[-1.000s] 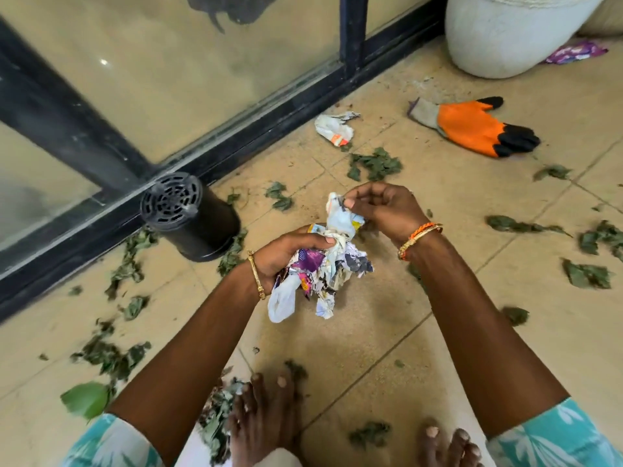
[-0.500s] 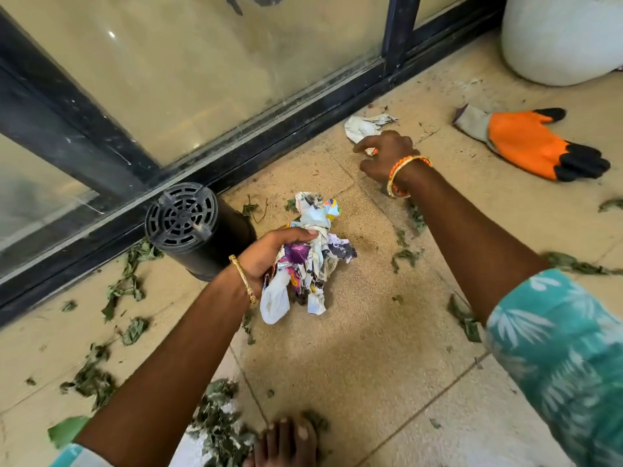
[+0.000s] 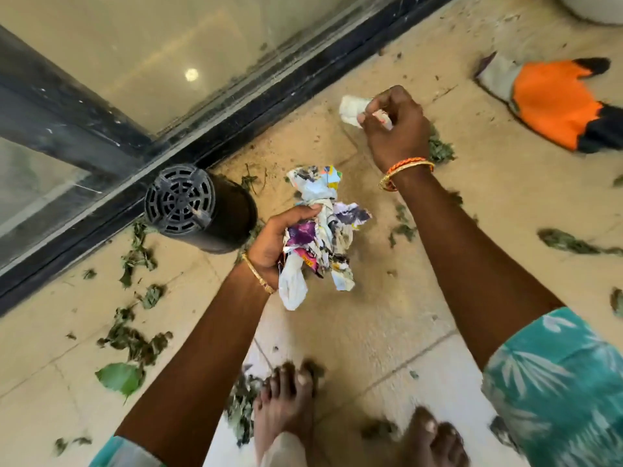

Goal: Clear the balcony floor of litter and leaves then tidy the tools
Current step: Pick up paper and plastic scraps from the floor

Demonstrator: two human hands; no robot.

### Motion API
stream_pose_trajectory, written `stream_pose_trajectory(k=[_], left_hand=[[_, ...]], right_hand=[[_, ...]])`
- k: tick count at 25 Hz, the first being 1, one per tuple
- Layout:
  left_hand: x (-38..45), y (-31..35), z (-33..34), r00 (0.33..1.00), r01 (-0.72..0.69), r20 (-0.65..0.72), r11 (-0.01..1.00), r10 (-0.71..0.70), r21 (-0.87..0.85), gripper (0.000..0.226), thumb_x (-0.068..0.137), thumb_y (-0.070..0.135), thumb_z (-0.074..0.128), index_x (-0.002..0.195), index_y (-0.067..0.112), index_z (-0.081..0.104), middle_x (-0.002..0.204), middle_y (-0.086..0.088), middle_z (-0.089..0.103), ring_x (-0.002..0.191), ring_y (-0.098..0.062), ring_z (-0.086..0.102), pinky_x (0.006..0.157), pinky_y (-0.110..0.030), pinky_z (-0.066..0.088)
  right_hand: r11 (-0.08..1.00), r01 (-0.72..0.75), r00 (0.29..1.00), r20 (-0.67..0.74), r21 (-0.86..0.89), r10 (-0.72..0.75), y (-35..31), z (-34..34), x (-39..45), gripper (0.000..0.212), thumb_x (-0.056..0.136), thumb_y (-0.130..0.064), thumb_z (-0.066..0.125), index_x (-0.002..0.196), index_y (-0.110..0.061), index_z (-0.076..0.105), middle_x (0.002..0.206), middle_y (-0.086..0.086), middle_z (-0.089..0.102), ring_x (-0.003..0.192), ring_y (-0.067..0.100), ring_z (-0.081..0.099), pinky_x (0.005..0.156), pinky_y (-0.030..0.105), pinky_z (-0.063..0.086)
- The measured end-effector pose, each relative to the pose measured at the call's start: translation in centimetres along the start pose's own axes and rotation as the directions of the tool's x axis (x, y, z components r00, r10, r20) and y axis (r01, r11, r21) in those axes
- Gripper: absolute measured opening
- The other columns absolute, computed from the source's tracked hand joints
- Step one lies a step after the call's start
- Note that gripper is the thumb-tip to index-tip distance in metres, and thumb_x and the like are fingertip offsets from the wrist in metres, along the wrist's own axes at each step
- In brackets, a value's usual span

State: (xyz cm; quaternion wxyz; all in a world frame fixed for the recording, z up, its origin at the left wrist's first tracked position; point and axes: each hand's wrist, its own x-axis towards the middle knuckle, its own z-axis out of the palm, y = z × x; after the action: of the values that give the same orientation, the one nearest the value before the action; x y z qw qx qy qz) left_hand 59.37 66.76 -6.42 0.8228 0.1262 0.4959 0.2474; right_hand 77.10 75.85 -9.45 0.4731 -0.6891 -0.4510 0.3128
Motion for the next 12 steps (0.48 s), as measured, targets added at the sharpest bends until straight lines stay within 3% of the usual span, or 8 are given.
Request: stream_pose_trajectory(k=[3,4,6,7,9,12], left_hand=[[-5.1,0.8,2.4,0.997,0.069,-0.041,0.998,-0.069,0.008,0.032,0.079,0.020,0.053,0.104,0.003,0.064,0.084,-0.013,0.072,0.070,-0.026,0.069,0.070,-0.035,0.057],[-7.0,1.5,3.4,0.994,0.090,-0.057,0.996,-0.089,0.008,0.034,0.079,0.020,0.056,0.107,0.003,0.063,0.086,-0.013,0.072,0.071,-0.027,0.068,0.072,-0.036,0.057],[-11.5,2.8,5.7,0.985,0.139,-0.105,0.990,-0.137,0.012,0.044,0.076,0.021,0.063,0.117,0.005,0.060,0.095,-0.014,0.067,0.076,-0.028,0.064,0.077,-0.037,0.054],[-13.7,3.3,6.7,0.979,0.160,-0.130,0.987,-0.156,0.020,0.050,0.074,0.023,0.065,0.121,0.007,0.058,0.100,-0.015,0.063,0.079,-0.029,0.062,0.082,-0.039,0.051],[-18.2,4.0,8.7,0.969,0.199,-0.157,0.979,-0.192,0.033,0.062,0.068,0.027,0.070,0.125,0.005,0.057,0.112,-0.020,0.058,0.092,-0.033,0.057,0.098,-0.045,0.042],[-25.9,4.9,12.4,0.963,0.203,-0.180,0.979,-0.198,0.009,0.070,0.066,0.029,0.072,0.129,0.002,0.057,0.124,-0.021,0.055,0.099,-0.032,0.055,0.108,-0.046,0.034]], right_hand=[[0.944,-0.322,0.941,0.132,0.072,0.311,-3.7,-3.5,-4.3,0.014,0.083,-0.005,0.065,0.096,-0.007,0.060,0.086,0.005,0.063,0.071,0.013,0.060,0.069,0.029,0.051],[0.879,-0.456,0.884,0.187,0.137,0.429,-5.4,-4.9,-5.8,0.004,0.086,-0.004,0.062,0.090,-0.003,0.061,0.082,0.010,0.067,0.065,0.016,0.064,0.064,0.031,0.054],[0.662,-0.676,0.736,0.283,0.324,0.615,-10.1,-8.0,-8.7,0.016,0.089,-0.001,0.057,0.074,-0.007,0.056,0.061,0.002,0.067,0.051,0.012,0.064,0.051,0.024,0.055],[0.556,-0.734,0.673,0.307,0.389,0.673,-12.3,-9.4,-9.9,0.020,0.089,-0.002,0.058,0.070,-0.008,0.054,0.057,0.000,0.065,0.052,0.014,0.065,0.051,0.024,0.056],[0.429,-0.797,0.578,0.331,0.425,0.746,-17.1,-11.8,-12.3,0.020,0.088,-0.009,0.062,0.070,-0.008,0.055,0.072,0.008,0.065,0.068,0.022,0.065,0.058,0.029,0.057],[0.312,-0.846,0.478,0.359,0.432,0.802,-24.6,-14.7,-15.3,0.017,0.091,-0.013,0.058,0.091,0.004,0.060,0.102,0.016,0.061,0.080,0.025,0.063,0.056,0.030,0.057]])
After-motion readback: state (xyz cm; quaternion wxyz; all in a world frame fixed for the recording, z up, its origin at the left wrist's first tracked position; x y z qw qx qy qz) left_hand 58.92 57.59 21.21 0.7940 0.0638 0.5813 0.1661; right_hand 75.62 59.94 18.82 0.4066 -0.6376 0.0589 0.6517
